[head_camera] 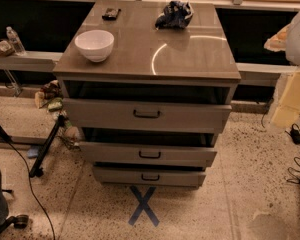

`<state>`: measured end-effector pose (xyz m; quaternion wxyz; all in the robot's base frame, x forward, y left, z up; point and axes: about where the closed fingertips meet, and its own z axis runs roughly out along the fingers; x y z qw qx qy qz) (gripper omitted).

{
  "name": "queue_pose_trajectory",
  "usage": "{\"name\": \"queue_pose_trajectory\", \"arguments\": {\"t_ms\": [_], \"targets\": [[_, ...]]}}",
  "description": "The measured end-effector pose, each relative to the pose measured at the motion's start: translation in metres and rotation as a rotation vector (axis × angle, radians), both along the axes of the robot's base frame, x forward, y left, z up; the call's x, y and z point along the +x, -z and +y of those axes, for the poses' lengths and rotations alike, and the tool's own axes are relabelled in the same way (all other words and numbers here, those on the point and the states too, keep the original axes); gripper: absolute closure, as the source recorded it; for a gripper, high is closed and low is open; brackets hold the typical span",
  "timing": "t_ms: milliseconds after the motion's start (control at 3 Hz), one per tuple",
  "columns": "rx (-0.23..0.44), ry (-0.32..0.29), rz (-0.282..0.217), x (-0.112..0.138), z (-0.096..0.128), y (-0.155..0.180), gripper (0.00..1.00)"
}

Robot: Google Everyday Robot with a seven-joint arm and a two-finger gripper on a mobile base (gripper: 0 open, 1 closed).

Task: Move blue chip bag near white bowl

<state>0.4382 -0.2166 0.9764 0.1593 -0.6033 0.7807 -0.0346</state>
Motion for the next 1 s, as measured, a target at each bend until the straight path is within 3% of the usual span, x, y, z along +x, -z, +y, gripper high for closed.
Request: {"name": "queue_pose_trajectory", "arguments": {"t_ms": [333,667,1000], "targets": [[0.008,0.003,-0.019,0.003,0.001,-0.004,0.0],[0.067,0.049,-0.079,0.023,-0.003,-0.01,0.0],[0.23,0.158,-0.223,0.078,-0.02,-0.026,0.0]]}}
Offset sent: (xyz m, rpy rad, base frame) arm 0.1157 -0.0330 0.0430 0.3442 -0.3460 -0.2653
